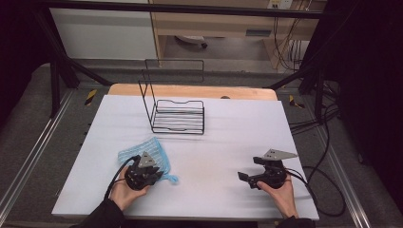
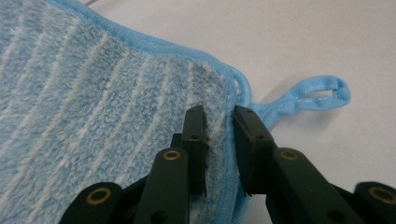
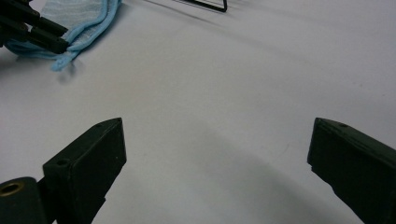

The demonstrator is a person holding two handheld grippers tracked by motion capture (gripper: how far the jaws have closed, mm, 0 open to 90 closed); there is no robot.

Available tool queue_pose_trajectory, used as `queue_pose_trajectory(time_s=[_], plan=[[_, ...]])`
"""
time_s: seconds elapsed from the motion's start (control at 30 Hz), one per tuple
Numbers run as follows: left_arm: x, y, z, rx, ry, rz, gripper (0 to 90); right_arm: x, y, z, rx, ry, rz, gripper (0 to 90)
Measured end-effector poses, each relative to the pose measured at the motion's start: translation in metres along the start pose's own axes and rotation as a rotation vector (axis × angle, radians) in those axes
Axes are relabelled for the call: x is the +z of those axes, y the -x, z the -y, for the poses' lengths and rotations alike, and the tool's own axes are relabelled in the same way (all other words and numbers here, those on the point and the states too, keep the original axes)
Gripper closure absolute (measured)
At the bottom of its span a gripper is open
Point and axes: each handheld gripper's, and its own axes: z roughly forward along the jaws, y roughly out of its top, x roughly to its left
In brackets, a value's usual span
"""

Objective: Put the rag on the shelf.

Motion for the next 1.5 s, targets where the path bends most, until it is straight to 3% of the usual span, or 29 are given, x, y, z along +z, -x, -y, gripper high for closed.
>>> queue_pose_trajectory(time_s=[0.3,0.57,0.73,0.8,0.9,1.1,1.3,1.5], plan=[[-0.004,-0.001,-0.001,0.008,0.001,0.004,83.6,0.0,0.0,0.0,-0.001,-0.009,-0.002,5.1],[-0.012,-0.005,0.0,-0.003,-0.011,0.066,83.8,-0.001,0.0,0.001,-0.004,-0.006,0.0,5.1],[-0.009,0.004,-0.003,0.018,0.005,0.058,62.4,-0.002,0.001,0.0,0.0,-0.003,0.003,5.0],[-0.006,0.009,-0.004,0.037,-0.004,0.041,59.9,-0.001,0.001,0.0,0.001,-0.003,0.003,5.0],[-0.002,0.011,-0.004,0.028,0.001,0.037,56.8,-0.002,0.001,0.0,-0.002,-0.003,0.004,5.0],[0.001,0.015,0.0,0.019,0.018,-0.017,63.9,-0.002,0.001,0.0,0.002,0.0,0.005,5.0],[0.001,0.01,-0.001,-0.005,0.012,-0.012,75.8,-0.002,0.001,0.0,0.001,0.003,0.004,4.9],[0.0,0.013,-0.001,0.011,0.012,-0.034,83.6,-0.002,0.001,0.0,0.0,0.002,0.003,5.0]])
